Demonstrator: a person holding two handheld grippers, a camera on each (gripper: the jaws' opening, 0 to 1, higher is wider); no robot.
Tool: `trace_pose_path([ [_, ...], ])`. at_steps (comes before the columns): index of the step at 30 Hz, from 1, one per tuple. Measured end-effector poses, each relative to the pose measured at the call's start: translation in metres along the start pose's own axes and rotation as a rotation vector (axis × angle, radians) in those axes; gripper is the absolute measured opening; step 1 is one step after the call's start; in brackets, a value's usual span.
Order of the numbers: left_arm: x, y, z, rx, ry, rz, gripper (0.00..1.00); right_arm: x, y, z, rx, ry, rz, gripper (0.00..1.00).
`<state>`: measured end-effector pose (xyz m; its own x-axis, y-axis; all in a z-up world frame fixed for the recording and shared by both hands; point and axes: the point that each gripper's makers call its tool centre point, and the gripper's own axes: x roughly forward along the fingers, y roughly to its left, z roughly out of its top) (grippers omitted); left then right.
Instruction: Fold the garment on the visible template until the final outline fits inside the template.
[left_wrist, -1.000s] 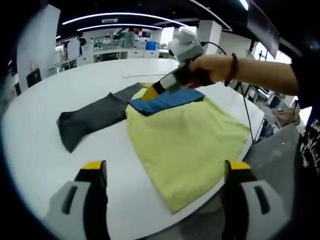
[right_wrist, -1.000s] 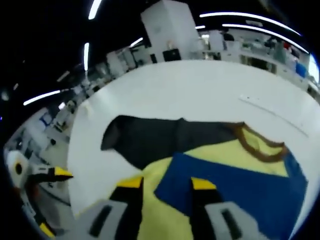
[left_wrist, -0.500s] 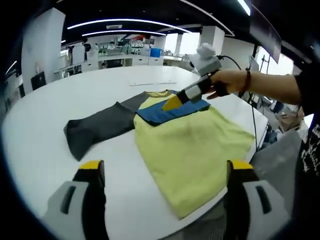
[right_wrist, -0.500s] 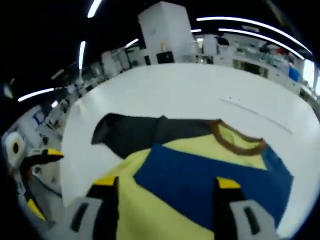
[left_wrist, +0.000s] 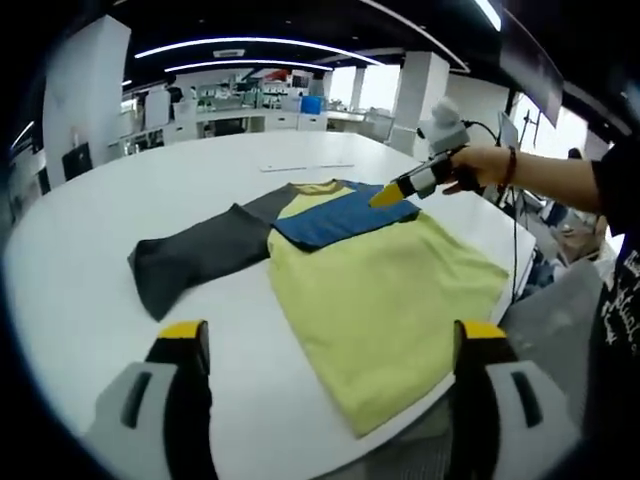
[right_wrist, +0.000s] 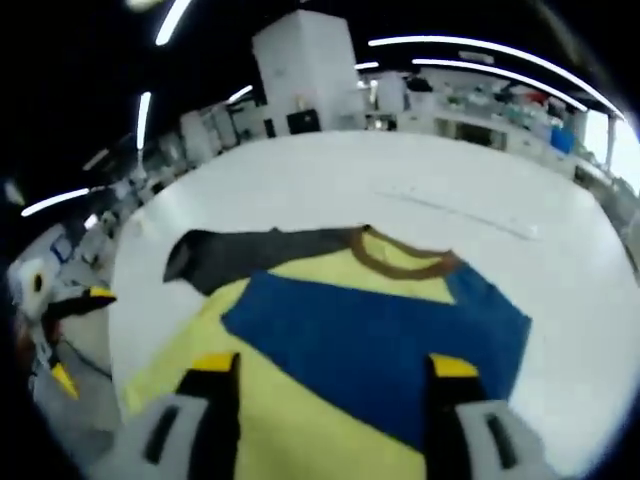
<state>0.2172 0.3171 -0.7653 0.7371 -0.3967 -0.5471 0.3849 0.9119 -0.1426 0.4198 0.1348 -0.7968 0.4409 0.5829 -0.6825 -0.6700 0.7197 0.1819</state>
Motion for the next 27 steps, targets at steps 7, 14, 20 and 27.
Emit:
trace_pose_path([
  [7,0.002,-0.001,0.002,0.008,-0.002,-0.008,0.99,-0.024,-0.038,-0.014,0.033,-0.02,-0.072,0.62],
  [14,0.004,-0.004,0.003,0.012,0.004,-0.016,0.99,-0.043,-0.061,-0.032,0.068,-0.017,-0.107,0.52],
  [20,0.006,-0.005,0.004,0.017,0.009,-0.024,0.98,-0.053,-0.075,-0.042,0.083,-0.013,-0.12,0.42],
  [27,0.007,-0.007,0.005,0.021,0.009,-0.029,0.98,-0.059,-0.083,-0.055,0.077,0.001,-0.131,0.29],
])
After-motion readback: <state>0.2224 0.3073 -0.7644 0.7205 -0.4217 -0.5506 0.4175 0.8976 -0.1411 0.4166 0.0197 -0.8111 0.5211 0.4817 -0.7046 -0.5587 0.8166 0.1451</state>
